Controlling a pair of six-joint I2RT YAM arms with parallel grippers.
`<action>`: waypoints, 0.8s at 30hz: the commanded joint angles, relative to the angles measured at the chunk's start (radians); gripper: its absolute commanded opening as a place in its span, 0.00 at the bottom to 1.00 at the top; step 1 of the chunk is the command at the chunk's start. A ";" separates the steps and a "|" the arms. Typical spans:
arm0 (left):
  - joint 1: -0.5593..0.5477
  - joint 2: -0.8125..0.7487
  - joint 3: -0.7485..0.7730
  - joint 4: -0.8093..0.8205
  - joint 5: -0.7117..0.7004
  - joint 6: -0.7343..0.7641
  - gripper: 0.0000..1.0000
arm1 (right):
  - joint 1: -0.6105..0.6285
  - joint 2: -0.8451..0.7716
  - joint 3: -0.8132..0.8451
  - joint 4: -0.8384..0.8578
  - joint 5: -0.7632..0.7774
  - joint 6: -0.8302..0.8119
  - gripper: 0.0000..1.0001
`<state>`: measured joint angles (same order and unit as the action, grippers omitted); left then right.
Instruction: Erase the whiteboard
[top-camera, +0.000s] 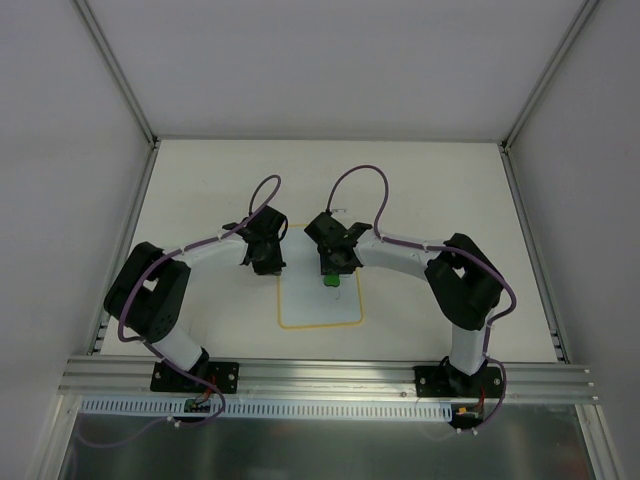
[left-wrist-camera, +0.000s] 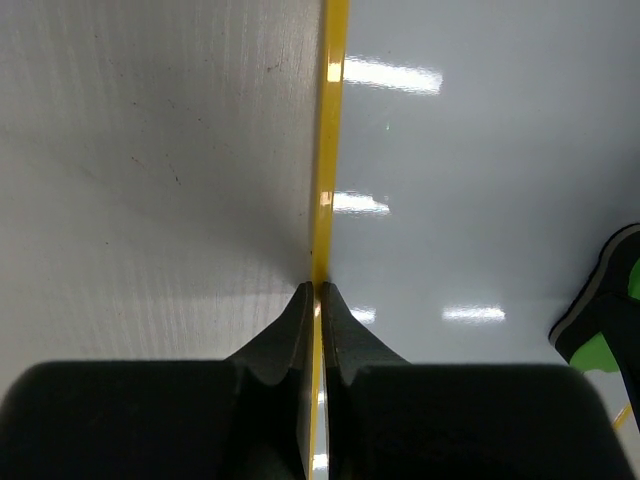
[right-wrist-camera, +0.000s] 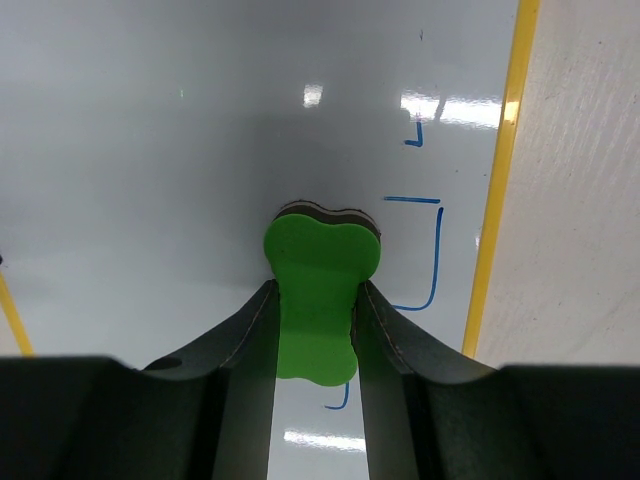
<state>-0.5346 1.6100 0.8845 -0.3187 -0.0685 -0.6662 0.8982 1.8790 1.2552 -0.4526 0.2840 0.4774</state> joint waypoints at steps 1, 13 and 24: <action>0.002 0.047 -0.016 0.001 -0.010 -0.013 0.00 | 0.002 0.014 -0.007 -0.017 0.003 0.006 0.11; 0.002 0.051 -0.029 -0.014 -0.017 -0.007 0.00 | -0.188 0.133 0.140 -0.047 -0.068 -0.077 0.00; 0.004 0.079 0.004 -0.020 -0.008 -0.033 0.00 | -0.213 0.135 0.169 -0.136 -0.146 -0.131 0.00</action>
<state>-0.5350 1.6306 0.8989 -0.2916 -0.0658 -0.6746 0.6647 2.0476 1.4960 -0.4950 0.1951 0.3721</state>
